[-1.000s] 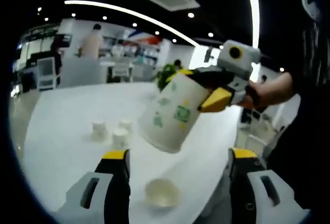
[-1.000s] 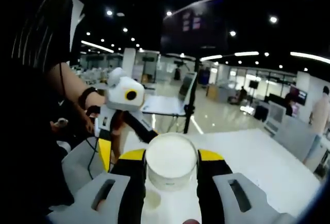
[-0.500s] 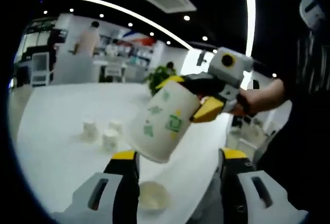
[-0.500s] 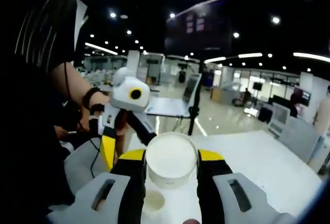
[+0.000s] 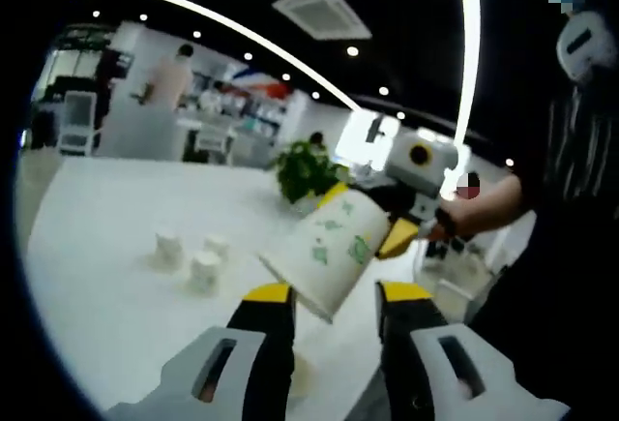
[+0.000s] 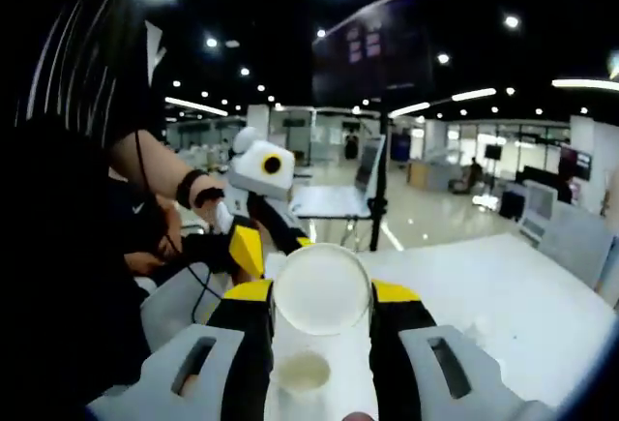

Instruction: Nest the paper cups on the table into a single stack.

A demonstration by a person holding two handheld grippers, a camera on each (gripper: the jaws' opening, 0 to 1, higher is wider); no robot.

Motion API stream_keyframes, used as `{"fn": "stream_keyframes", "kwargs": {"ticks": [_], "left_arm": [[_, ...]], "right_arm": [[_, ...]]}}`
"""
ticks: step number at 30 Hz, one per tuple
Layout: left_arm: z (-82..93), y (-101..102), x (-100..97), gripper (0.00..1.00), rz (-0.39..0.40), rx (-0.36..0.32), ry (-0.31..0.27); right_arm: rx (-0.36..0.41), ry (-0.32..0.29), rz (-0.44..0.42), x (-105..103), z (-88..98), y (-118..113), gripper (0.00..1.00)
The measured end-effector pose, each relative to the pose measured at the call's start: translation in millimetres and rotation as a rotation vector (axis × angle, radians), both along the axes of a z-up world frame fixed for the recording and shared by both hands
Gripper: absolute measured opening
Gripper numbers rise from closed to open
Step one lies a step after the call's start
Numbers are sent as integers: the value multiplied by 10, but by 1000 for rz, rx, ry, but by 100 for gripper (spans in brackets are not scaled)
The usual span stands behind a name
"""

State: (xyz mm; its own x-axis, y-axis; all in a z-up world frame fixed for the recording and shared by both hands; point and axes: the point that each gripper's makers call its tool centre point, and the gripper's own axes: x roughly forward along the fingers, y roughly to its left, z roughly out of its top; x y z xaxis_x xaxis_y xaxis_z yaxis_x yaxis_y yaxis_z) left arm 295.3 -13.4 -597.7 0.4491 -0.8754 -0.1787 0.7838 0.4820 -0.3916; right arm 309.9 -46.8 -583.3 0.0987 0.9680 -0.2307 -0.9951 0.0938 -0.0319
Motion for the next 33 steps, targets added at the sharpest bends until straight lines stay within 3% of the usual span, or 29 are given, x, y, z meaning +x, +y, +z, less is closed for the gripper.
{"fn": "stream_keyframes", "kwargs": {"ticks": [26,33], "left_arm": [[123,-142,-129,9,-106,-33,48],[131,-244,-196,2,-181,10,13]], "right_arm": [[-4,44,7,-69,-160,-72,34],[-21,39,-5,-36,-191,-70,38]]}}
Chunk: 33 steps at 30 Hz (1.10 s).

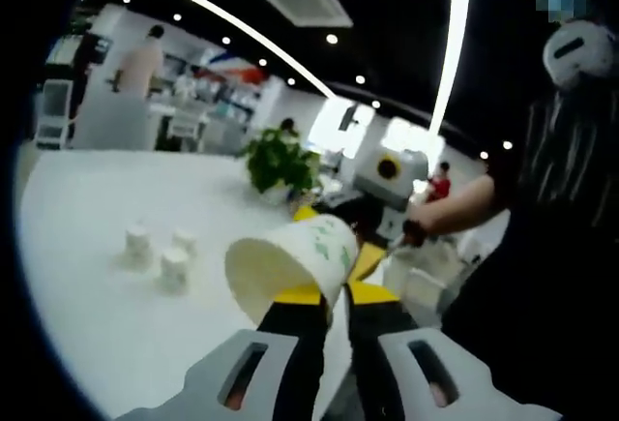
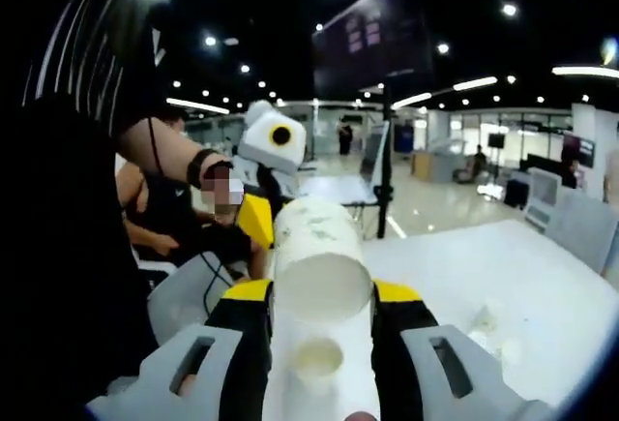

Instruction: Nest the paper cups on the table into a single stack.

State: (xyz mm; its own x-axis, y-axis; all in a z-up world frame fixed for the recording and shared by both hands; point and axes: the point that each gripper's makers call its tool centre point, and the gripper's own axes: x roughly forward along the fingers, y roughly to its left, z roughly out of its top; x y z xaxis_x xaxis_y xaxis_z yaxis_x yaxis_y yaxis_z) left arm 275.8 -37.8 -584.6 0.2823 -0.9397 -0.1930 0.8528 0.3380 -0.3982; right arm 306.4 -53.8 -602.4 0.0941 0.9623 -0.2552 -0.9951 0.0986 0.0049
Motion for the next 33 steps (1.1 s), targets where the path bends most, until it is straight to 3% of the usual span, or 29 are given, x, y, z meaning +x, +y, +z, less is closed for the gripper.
{"fn": "stream_keyframes", "kwargs": {"ticks": [15,20,33], "left_arm": [[-49,-34,25,0,-32,64,-12],[-74,-5,87,0,-25,120,-45],[-105,45,104,0,-10,134,-23]], "right_arm": [[-15,-30,-30,9,-20,-33,39],[9,-1,-93,9,-41,-95,42],[60,48,-239,34,-164,-432,42]]}}
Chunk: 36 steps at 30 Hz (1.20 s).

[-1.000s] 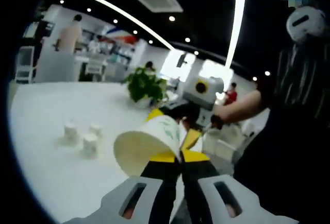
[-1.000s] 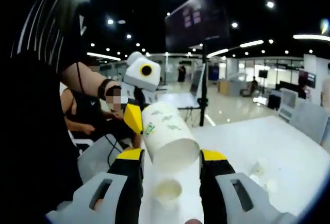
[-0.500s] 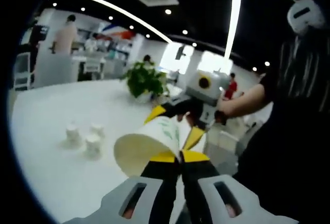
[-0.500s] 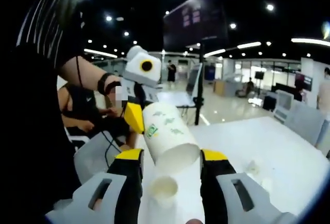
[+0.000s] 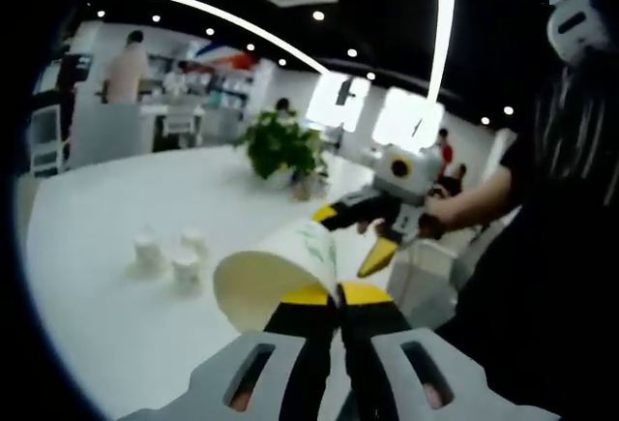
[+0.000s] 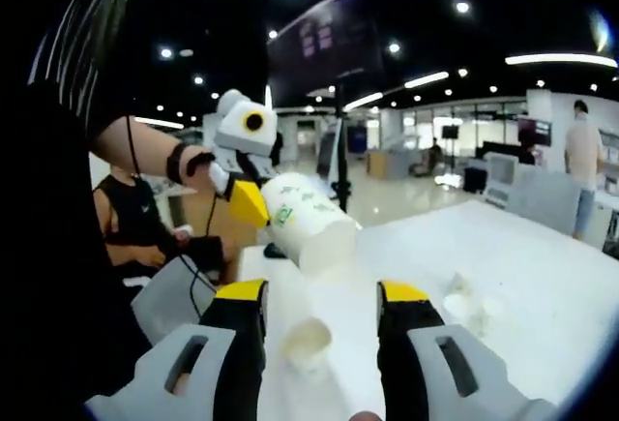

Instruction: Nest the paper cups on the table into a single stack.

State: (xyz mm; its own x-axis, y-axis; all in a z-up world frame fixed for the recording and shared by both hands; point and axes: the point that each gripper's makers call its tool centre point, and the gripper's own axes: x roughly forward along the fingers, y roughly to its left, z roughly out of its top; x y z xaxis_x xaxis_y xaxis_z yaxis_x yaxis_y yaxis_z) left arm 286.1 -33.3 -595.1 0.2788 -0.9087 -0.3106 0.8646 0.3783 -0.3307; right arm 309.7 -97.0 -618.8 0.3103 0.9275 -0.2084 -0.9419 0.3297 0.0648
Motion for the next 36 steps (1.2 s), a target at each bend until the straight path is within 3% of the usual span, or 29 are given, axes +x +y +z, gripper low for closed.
{"fn": "stream_keyframes", "kwargs": {"ticks": [3,9,19,23,36], "left_arm": [[-86,14,-20,0,3,44,2],[-130,11,-69,0,6,50,15],[-198,47,-100,0,10,87,29],[-214,54,-108,0,9,94,29],[-274,129,-111,0,9,137,47]], "right_arm": [[-16,4,-54,76,-72,-111,43],[-25,8,-130,208,-138,-294,44],[-59,17,-198,403,-203,-452,48],[-36,28,-205,437,-191,-446,51],[-66,51,-263,516,-313,-493,71]]}}
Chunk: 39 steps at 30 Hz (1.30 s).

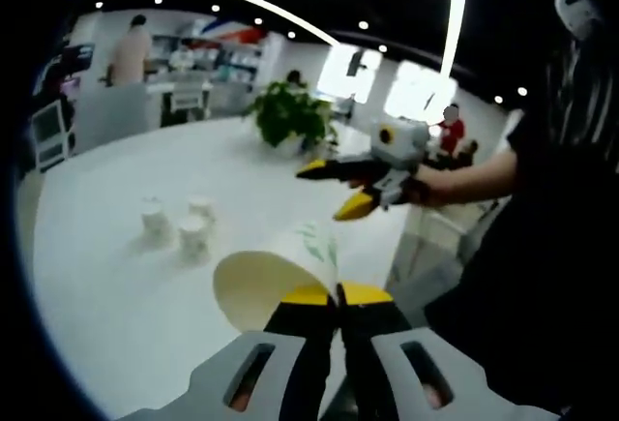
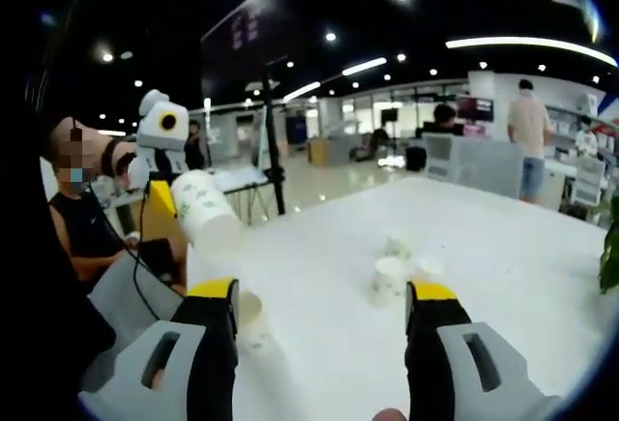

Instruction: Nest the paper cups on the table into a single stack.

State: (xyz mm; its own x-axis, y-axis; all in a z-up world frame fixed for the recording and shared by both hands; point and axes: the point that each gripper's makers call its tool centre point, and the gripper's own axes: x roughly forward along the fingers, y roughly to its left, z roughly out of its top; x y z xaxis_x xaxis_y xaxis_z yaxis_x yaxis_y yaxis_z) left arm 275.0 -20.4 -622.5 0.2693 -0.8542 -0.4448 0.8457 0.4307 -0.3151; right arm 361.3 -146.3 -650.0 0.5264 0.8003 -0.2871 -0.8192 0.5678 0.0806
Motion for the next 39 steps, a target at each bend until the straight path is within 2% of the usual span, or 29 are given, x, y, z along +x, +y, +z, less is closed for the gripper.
{"fn": "stream_keyframes", "kwargs": {"ticks": [11,17,28,35,39], "left_arm": [[-76,22,-35,0,1,34,10],[9,13,-63,0,-4,12,-5],[-77,9,-101,0,-30,79,4],[-122,25,-130,0,-65,160,-20],[-152,65,-143,0,-69,191,-13]], "right_arm": [[6,16,-64,101,-11,-81,93],[8,12,-83,114,-2,-110,100],[24,21,-93,114,-10,-131,100],[43,17,-106,156,12,-155,100],[55,20,-115,173,6,-159,100]]}}
